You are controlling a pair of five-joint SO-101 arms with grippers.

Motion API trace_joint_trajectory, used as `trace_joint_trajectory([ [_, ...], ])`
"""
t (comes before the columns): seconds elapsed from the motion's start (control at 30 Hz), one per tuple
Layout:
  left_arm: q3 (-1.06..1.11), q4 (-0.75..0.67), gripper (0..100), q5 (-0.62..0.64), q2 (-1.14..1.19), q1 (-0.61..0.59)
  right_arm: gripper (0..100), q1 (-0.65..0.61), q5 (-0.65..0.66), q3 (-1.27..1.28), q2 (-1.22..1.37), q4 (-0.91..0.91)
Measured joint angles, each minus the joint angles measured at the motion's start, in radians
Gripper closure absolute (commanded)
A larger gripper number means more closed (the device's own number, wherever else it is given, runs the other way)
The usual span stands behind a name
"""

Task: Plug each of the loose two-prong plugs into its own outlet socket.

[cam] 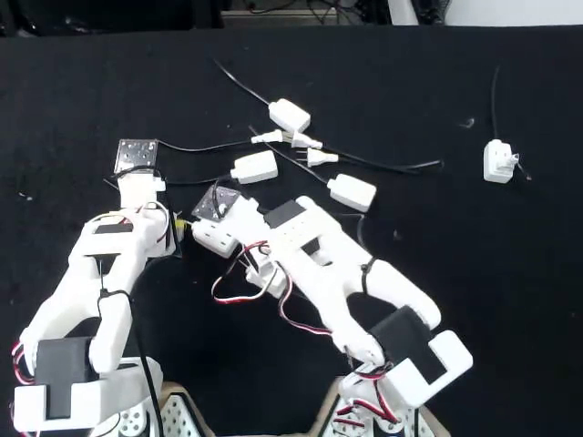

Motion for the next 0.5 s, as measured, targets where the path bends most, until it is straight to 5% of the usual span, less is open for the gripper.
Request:
trace_joint_trajectory([
  [0.5,0.0,0.0,79,0.0,0.0,0.0,82.5,-0.044,-0.061,0.009,-0.031,-0.028],
])
